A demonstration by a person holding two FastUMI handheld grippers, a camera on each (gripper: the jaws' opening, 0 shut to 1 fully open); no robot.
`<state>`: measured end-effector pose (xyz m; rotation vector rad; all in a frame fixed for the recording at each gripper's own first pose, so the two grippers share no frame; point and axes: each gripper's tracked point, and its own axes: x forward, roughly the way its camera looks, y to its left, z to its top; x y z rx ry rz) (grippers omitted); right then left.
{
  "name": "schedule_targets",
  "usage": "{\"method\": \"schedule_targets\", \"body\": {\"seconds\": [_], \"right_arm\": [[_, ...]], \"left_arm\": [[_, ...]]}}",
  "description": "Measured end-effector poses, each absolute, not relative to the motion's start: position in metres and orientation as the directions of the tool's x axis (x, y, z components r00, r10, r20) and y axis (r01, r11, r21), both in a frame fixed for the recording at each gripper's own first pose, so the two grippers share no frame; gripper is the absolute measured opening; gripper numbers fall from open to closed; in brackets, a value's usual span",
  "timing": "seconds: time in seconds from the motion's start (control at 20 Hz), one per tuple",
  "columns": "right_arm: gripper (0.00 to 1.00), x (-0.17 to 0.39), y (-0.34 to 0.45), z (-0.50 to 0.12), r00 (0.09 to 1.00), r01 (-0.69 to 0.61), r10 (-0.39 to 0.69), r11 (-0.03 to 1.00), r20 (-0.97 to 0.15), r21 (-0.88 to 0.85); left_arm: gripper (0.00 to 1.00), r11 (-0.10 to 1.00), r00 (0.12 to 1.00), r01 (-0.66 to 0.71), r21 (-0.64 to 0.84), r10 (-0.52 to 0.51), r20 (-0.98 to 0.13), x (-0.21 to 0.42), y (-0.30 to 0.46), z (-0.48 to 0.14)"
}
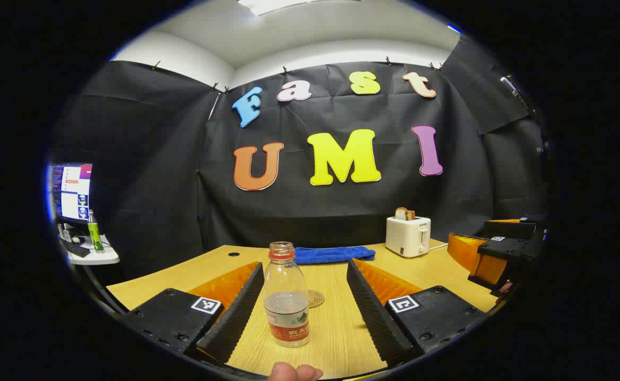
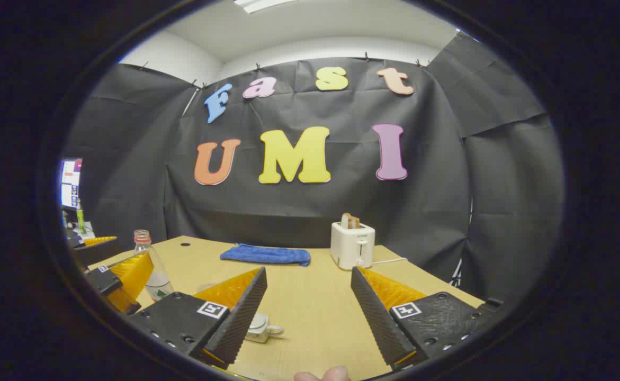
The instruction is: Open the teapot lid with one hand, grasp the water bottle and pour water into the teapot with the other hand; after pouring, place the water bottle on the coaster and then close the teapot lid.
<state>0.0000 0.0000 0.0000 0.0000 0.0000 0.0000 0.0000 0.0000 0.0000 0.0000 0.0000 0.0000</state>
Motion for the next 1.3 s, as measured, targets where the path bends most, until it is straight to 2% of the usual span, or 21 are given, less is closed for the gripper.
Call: {"method": "schedule_targets", "body": {"seconds": [0.8, 1.3], "right_arm": [[0.96, -0.007, 0.013, 0.013, 1.0, -0.01, 0.01, 1.0, 0.021, -0.028], [0.96, -0.004, 0.025, -0.006, 0.999, -0.043, 0.044, 0.998, 0.007, -0.052]], "left_arm": [[0.98, 1.0, 1.0, -0.02, 0.007, 0.02, 0.002, -0.002, 0.008, 0.004], [0.98, 0.999, 0.999, -0.044, 0.014, 0.044, -0.01, -0.002, 0.02, 0.002]]}}
